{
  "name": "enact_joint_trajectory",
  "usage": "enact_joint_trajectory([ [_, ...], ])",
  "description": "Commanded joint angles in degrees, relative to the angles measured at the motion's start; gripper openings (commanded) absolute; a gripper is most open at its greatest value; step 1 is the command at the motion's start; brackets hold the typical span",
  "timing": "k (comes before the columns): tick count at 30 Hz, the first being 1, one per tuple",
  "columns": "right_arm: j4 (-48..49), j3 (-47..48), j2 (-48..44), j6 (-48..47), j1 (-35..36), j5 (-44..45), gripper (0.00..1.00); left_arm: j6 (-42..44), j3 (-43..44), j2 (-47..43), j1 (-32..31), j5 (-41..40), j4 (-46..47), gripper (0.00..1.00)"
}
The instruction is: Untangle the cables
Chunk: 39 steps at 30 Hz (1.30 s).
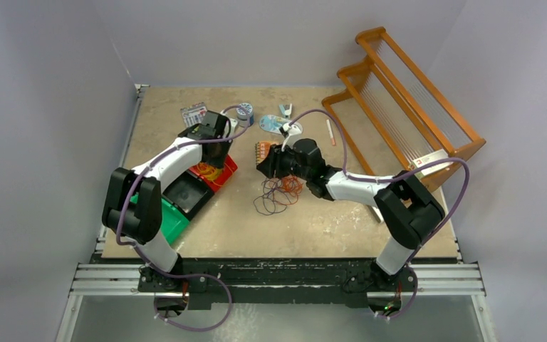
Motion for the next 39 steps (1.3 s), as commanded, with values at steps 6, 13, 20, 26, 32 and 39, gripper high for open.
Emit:
enact_joint_trajectory([
  [6,2.86,0.58,-1.70,-0.15,-0.13,-1.04,0.47,0.21,2.86,0.16,-0.18,-3.75,0.63,0.17],
  [13,2.69,0.61,-1.70,-0.17,-0.16,-1.67,0.47,0.84,2.77,-0.11,-0.20,-3.23,0.85,0.30],
  [20,2.73,0.54,-1.76,-0.35,-0.17,-2.21,0.47,0.50,3.46,1.75,-0.28,-3.94,0.25,0.29],
  [26,2.66,0.84,-1.61,-0.43,-0.17,-2.29,0.47,-0.54,3.66,1.64,-0.27,-6.60,0.11,0.09],
  [32,2.29,1.39,-1.02,-0.61,-0.17,-2.21,0.47,-1.99,1.96,-0.53,-0.31,-11.37,0.63,0.00],
  [39,1.81,1.77,-0.91,-0.62,-0.16,-2.20,0.47,-4.37,1.38,-2.77,-0.18,-21.40,0.39,0.00],
])
